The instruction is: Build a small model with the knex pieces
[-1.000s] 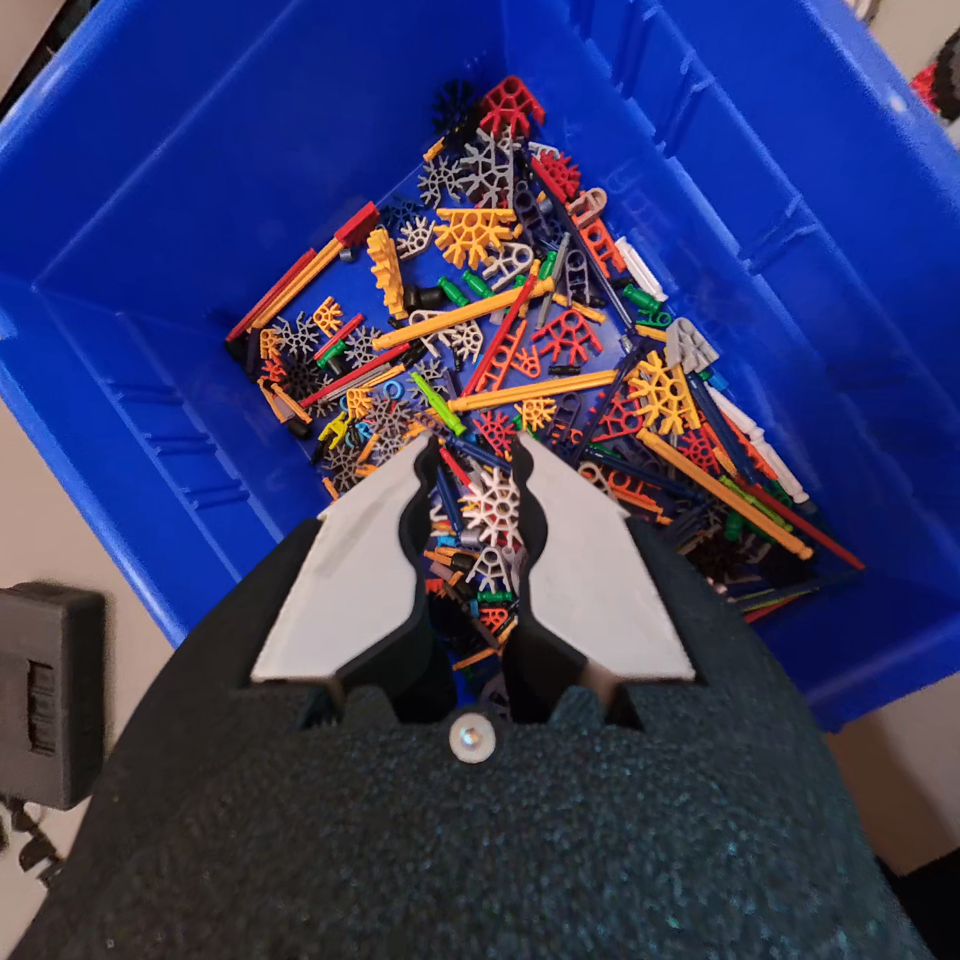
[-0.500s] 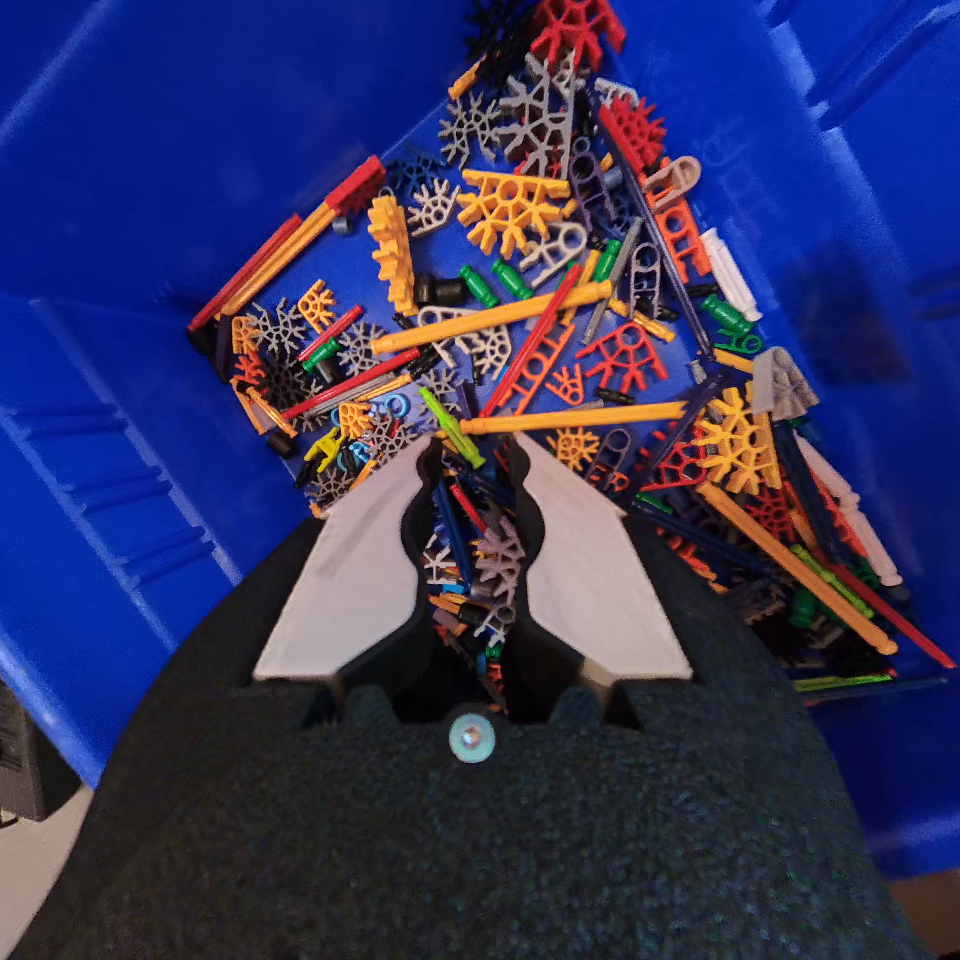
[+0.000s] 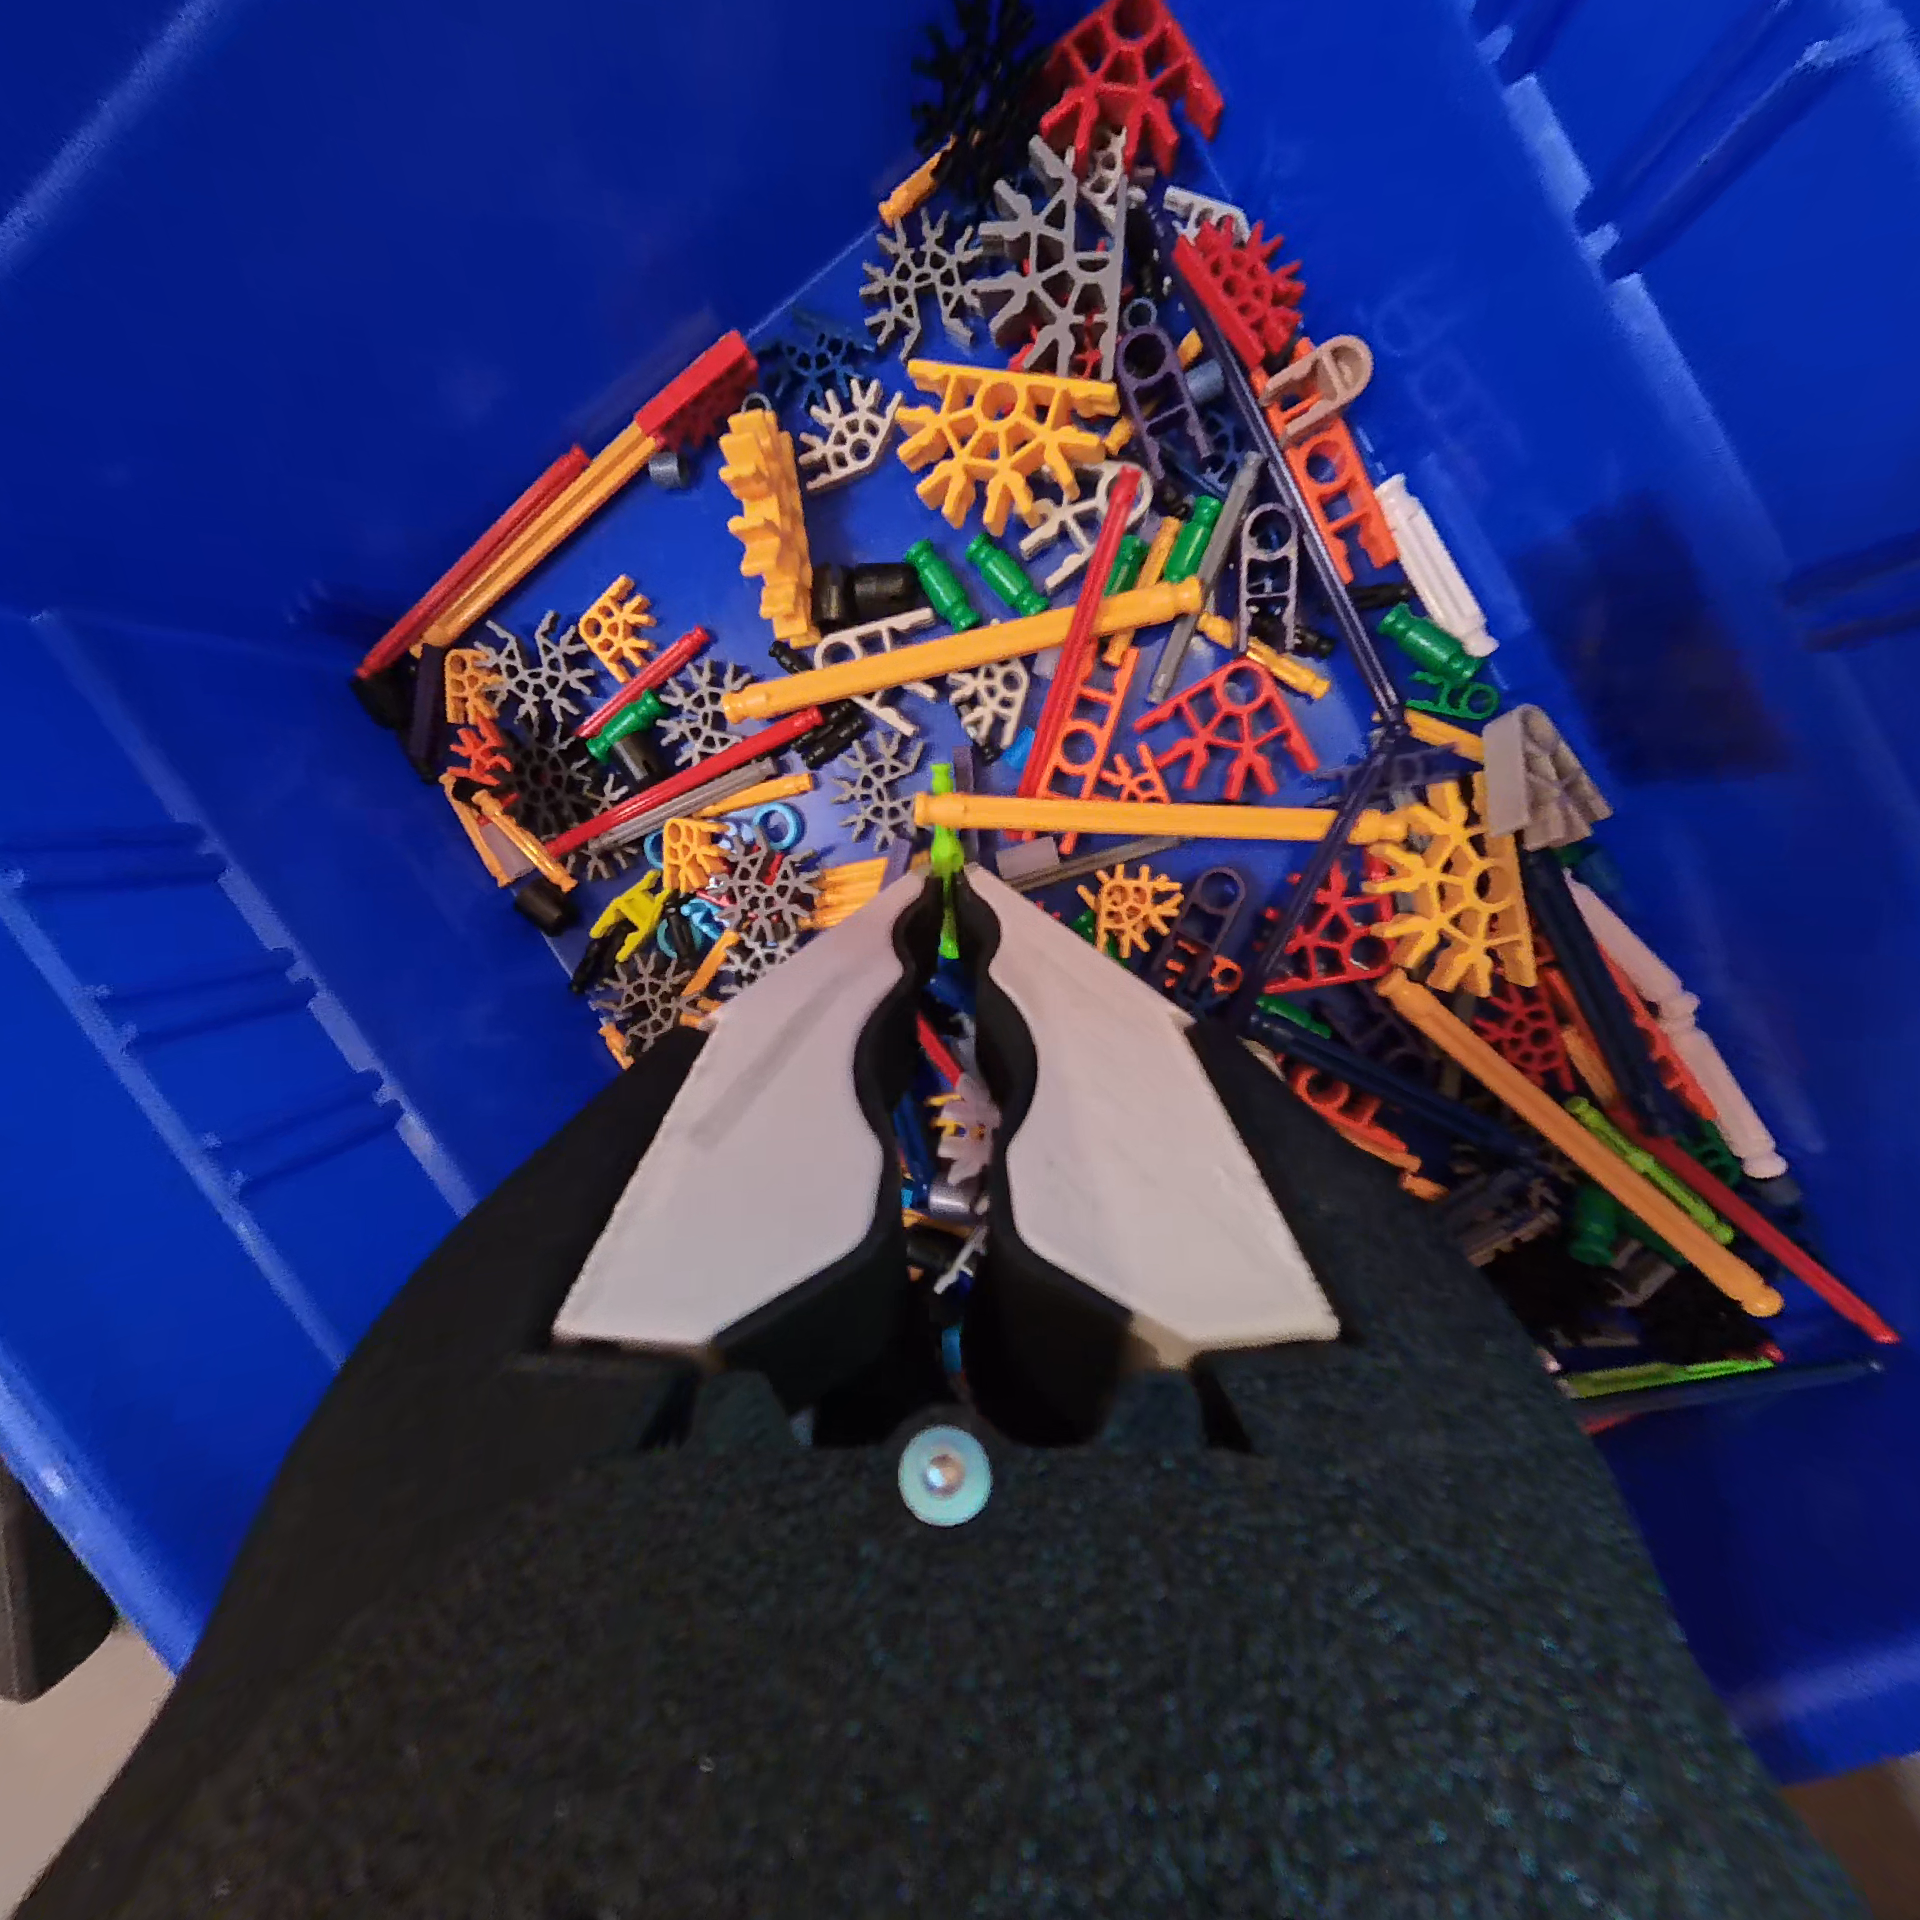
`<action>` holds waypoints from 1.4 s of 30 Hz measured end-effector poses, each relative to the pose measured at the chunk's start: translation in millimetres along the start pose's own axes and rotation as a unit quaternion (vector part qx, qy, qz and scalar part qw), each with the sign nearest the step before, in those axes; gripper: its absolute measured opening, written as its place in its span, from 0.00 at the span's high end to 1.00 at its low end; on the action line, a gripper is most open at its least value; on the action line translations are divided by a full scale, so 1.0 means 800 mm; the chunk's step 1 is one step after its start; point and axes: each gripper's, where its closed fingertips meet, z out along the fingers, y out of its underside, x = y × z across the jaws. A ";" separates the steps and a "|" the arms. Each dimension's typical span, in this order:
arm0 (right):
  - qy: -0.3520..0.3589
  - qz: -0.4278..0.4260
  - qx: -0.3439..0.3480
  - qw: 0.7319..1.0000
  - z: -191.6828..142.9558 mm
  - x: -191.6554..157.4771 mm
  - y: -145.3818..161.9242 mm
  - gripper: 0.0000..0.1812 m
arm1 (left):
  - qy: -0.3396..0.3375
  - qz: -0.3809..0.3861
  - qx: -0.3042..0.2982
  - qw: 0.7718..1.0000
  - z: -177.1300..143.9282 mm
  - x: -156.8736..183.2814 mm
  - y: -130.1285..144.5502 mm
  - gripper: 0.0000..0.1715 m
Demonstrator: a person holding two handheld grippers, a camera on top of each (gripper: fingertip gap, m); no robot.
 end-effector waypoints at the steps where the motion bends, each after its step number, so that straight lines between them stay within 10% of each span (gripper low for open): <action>1: 0.000 0.000 0.001 1.000 -0.001 0.000 0.000 0.87 | 0.001 0.001 -0.001 1.000 0.000 0.001 0.001 1.00; 42: -0.007 0.008 0.052 0.999 -0.017 -0.001 -0.023 0.87 | 0.047 0.040 -0.011 0.998 -0.055 0.033 0.015 1.00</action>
